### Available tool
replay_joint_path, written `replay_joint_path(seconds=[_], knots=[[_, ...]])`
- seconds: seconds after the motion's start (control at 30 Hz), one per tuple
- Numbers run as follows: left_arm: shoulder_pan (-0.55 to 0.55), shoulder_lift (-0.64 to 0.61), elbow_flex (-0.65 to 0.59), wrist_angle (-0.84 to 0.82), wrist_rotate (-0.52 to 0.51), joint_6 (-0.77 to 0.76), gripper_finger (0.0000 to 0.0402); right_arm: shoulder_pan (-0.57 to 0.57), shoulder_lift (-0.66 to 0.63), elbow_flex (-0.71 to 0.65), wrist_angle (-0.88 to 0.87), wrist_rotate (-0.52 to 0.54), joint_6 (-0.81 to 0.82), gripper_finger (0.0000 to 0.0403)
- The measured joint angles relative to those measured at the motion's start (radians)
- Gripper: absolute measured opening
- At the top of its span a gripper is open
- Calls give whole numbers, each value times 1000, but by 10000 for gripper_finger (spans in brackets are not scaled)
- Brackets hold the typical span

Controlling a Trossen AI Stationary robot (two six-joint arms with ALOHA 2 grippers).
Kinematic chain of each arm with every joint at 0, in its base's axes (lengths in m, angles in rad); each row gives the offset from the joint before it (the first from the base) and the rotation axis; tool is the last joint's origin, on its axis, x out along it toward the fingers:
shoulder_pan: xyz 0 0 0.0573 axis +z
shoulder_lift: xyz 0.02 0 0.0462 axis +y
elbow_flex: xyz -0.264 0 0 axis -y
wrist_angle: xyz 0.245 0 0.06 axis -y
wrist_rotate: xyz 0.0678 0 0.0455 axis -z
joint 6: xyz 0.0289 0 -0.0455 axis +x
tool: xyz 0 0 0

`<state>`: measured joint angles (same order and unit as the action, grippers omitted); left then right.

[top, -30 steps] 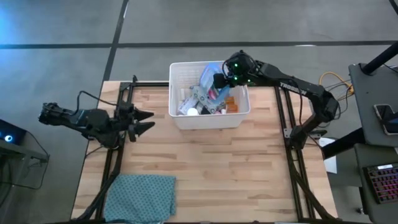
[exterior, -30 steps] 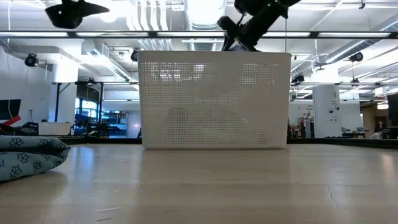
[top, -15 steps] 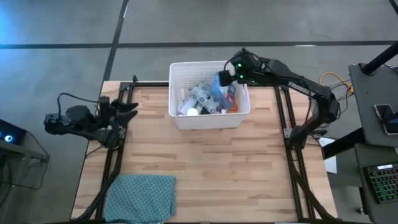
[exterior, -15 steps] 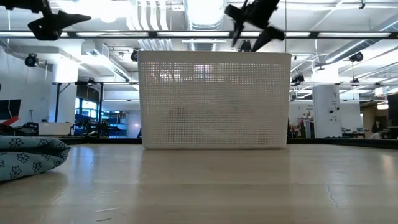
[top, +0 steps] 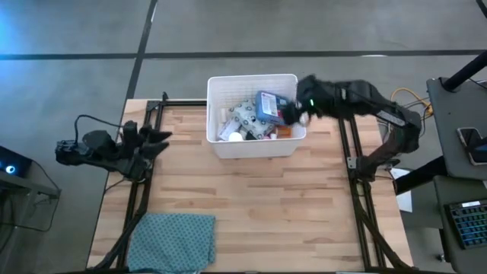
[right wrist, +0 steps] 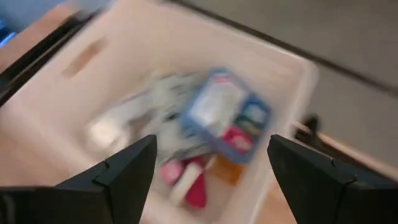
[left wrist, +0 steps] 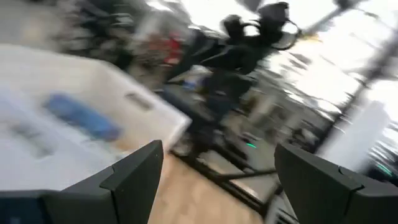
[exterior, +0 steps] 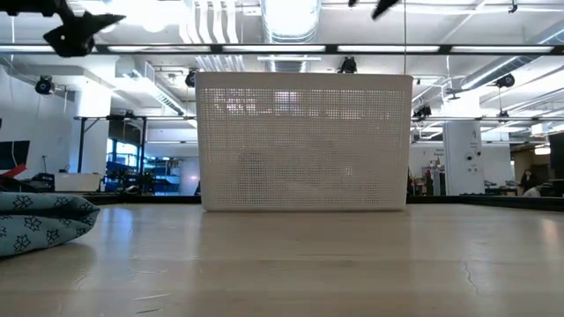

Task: Pick & place medical supplies in basket/bin
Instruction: Return to Home Position

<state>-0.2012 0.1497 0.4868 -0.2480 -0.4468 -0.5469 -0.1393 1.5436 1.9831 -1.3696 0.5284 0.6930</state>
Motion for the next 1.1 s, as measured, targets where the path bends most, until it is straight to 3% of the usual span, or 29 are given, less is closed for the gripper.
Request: replay_joint_path(seconds=[0.1, 0.2, 0.37, 0.43, 0.5, 0.67, 0.87, 1.1], knots=[[0, -2, -42, 114, 125, 74, 287, 77, -25, -21, 49, -90, -113, 300], [0, -17, -127, 212, 152, 84, 287, 135, -98, -117, 120, -132, -122, 304], [0, -63, -309, 449, 243, 138, 287, 222, -316, -433, 368, -160, -87, 302], [0, -81, -381, 606, 321, 208, 287, 260, -422, -581, 544, -207, -111, 299], [0, -90, -454, 749, 335, 244, 287, 288, -524, -717, 723, -255, -150, 296], [1, -86, -452, 621, 297, 258, 287, 349, -724, -1015, 1003, -301, -238, 292], [1, -82, -454, 620, 285, 160, 287, 366, -899, -1264, 999, -301, -111, 298], [0, -49, -455, 621, 286, 118, 287, 366, -1003, -1454, 982, -301, 5, 306]])
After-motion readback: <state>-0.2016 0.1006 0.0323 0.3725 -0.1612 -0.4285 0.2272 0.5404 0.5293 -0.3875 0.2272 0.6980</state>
